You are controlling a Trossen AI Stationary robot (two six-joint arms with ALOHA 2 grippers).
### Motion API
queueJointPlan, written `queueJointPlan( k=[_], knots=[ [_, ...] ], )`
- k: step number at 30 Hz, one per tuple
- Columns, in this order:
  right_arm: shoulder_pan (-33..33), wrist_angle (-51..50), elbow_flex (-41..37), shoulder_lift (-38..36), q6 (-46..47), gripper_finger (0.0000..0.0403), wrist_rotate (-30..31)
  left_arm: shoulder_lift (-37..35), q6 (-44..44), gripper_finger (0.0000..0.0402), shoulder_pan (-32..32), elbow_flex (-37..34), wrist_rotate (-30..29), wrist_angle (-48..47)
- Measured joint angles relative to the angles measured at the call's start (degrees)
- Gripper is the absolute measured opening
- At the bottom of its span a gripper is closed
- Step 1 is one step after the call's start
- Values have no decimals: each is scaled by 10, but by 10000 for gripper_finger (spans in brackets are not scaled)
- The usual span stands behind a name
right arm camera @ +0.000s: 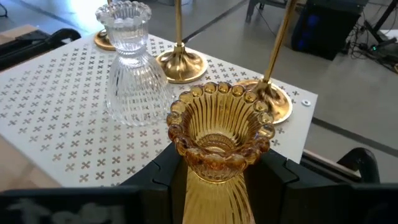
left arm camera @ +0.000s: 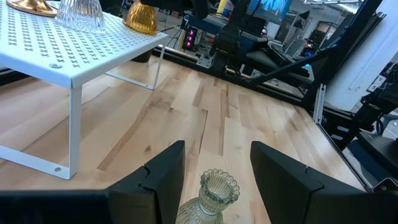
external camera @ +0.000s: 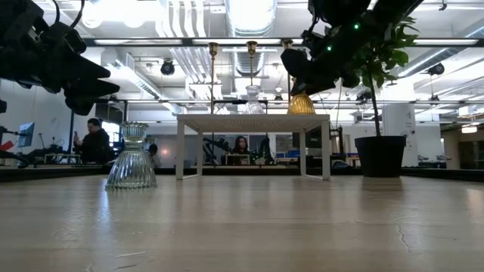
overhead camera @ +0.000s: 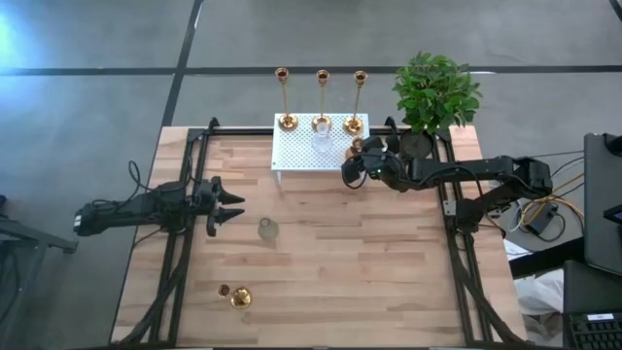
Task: Pick & Place candle stick holders
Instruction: Put the yellow glass candle holder on the shelf
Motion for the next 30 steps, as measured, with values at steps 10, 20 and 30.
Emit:
queueJointPlan(
  k=[10, 20, 30],
  knots=[
    [0, 1, -2, 0, 4, 116, 0, 0, 0, 188, 0, 0, 0, 0],
    [0, 0, -2, 0, 15, 116, -9, 0, 0, 188, 0, 0, 0, 0],
    [-1, -3, -2, 0, 10, 180, -11, 0, 0, 188, 0, 0, 0, 0]
  ],
)
